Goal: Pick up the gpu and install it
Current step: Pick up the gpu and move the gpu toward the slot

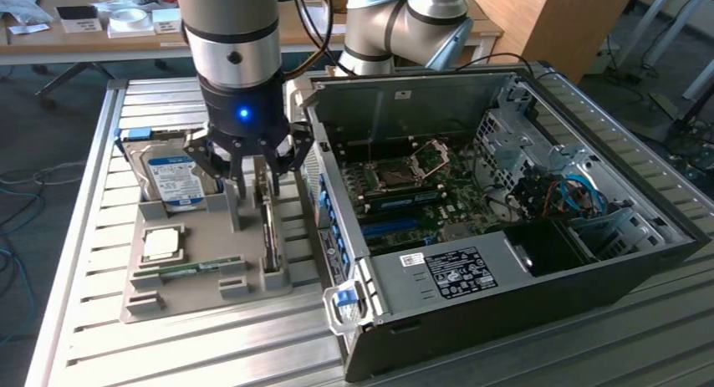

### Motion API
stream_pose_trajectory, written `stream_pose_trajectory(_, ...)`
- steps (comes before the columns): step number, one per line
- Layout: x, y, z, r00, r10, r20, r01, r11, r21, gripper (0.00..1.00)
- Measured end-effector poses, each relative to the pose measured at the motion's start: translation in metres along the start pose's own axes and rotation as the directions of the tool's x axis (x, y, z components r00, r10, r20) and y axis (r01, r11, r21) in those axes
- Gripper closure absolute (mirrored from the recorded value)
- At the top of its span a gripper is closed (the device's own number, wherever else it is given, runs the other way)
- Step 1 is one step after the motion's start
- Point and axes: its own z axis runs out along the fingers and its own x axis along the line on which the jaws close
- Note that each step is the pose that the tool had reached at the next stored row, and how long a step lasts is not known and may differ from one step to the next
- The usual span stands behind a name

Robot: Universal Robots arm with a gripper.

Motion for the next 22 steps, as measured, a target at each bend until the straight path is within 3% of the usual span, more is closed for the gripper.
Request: stream_pose_trajectory(22, 0.000, -0.0008, 0.0179, 1.0000, 0.000, 0.0000, 0.000, 1.0000, 0.0000, 0.53)
